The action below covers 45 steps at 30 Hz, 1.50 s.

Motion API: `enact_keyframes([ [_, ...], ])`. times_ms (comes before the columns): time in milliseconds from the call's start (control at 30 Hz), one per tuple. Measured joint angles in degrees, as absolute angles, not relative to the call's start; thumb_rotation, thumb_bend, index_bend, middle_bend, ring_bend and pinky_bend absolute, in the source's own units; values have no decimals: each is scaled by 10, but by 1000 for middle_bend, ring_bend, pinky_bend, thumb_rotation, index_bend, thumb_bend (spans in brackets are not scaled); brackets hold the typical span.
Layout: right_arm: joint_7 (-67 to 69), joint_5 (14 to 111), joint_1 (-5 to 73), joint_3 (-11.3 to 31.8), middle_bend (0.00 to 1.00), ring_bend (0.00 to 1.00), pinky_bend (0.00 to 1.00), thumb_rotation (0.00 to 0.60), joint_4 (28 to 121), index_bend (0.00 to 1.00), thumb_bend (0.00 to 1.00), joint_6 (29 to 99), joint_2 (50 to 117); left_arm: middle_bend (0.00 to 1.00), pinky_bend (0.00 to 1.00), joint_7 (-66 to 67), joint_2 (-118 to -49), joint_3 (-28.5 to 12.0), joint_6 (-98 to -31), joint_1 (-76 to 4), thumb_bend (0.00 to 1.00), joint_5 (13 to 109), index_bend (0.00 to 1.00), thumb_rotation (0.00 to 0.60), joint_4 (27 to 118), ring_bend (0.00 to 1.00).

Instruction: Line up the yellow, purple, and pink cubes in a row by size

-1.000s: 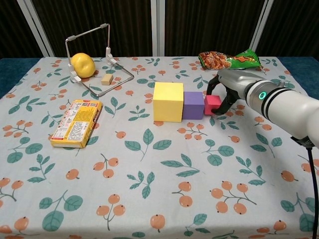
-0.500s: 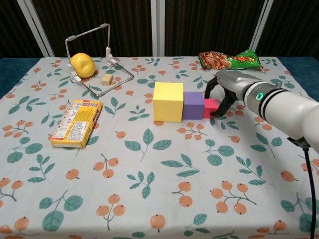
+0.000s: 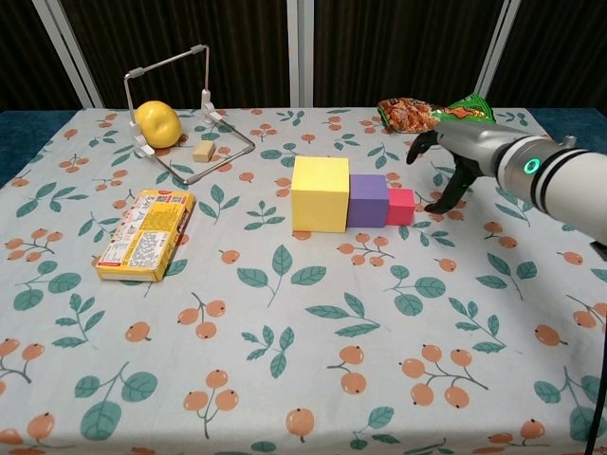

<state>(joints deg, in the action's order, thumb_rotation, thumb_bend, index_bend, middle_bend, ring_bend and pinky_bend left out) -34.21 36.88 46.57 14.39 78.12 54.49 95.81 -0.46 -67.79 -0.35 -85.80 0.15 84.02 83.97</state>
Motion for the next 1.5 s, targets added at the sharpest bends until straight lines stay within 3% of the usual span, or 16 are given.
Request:
enact_keyframes([
  [233, -339, 359, 476, 150, 96, 0, 6, 600, 756, 230, 121, 526, 951, 155, 188, 0, -675, -4, -861, 2, 40, 842, 207, 600, 848, 141],
  [967, -291, 369, 526, 163, 84, 0, 4, 600, 616, 230, 120, 468, 1047, 155, 188, 7, -668, -5, -855, 2, 40, 834, 207, 600, 857, 141],
  [1233, -295, 372, 532, 165, 84, 0, 4, 600, 611, 229, 119, 469, 1051, 155, 188, 6, -667, -5, -855, 4, 40, 834, 207, 600, 856, 141],
  [1500, -288, 389, 495, 154, 86, 0, 5, 600, 671, 229, 122, 511, 1000, 155, 188, 3, -671, -8, -856, -2, 40, 842, 207, 600, 853, 141],
])
